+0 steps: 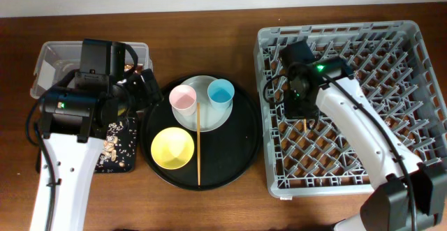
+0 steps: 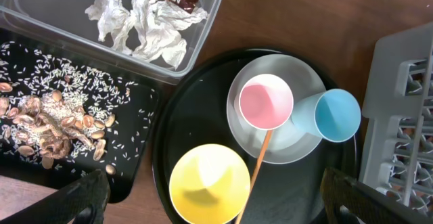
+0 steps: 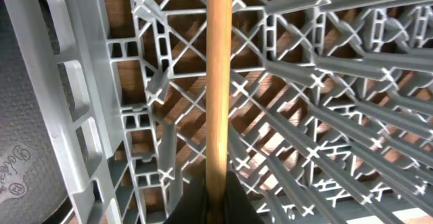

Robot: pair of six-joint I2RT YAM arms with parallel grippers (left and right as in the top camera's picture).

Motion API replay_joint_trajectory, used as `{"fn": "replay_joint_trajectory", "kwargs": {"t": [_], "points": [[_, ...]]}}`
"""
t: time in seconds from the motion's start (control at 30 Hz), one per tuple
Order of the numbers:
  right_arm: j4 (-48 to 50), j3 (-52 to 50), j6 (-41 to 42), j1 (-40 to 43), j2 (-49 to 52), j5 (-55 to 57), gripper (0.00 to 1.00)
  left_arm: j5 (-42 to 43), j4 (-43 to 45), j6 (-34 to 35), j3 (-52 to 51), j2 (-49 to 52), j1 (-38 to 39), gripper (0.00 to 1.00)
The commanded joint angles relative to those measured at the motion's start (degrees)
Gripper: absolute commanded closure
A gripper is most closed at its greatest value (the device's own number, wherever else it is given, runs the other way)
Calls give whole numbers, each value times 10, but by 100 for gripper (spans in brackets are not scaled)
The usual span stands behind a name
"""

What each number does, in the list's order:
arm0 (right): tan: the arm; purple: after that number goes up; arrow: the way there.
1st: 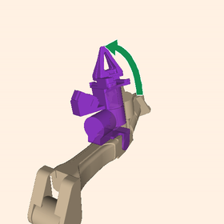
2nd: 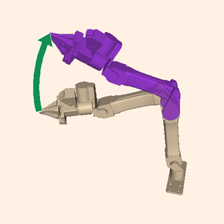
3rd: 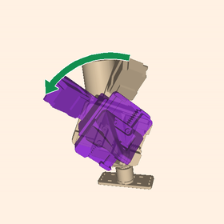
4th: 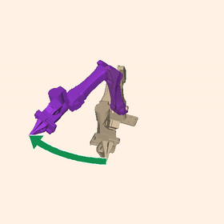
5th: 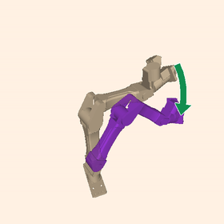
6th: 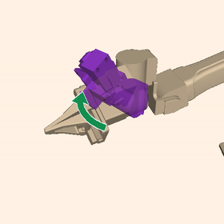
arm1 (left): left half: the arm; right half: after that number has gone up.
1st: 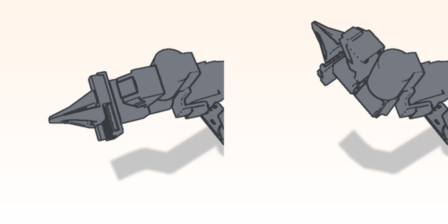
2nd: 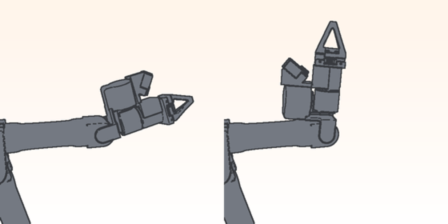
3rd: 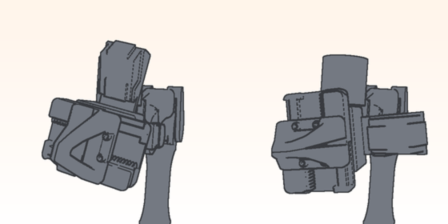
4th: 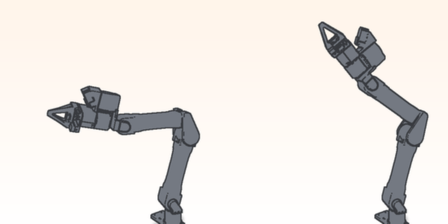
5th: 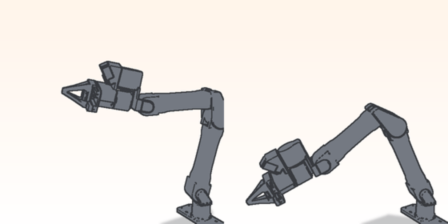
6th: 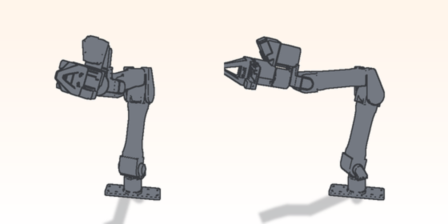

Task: Sort waste into correct bins and load items into the dishwasher rack
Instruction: 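Carry the chopstick to the rack and insert it upright, right gripper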

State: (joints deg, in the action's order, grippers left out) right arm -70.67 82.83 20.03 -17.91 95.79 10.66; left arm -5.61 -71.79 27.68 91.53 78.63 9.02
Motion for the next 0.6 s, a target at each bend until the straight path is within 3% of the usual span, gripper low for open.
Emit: {"fn": "replay_joint_trajectory", "kwargs": {"t": [0.0, 0.13, 0.33, 0.57], "points": [[24, -9, -68, 4, -8, -78, 96, -2, 1, -3, 7, -5, -3, 1], [41, -10, -77, 3, -8, -130, 96, -2, 1, -3, 7, -5, -3, 1], [115, -72, -74, 3, -5, -137, 96, -2, 1, -3, 7, -5, -3, 1], [127, -74, -61, 3, 12, -130, 95, -2, 1, -3, 7, -5, -3, 1]]}}
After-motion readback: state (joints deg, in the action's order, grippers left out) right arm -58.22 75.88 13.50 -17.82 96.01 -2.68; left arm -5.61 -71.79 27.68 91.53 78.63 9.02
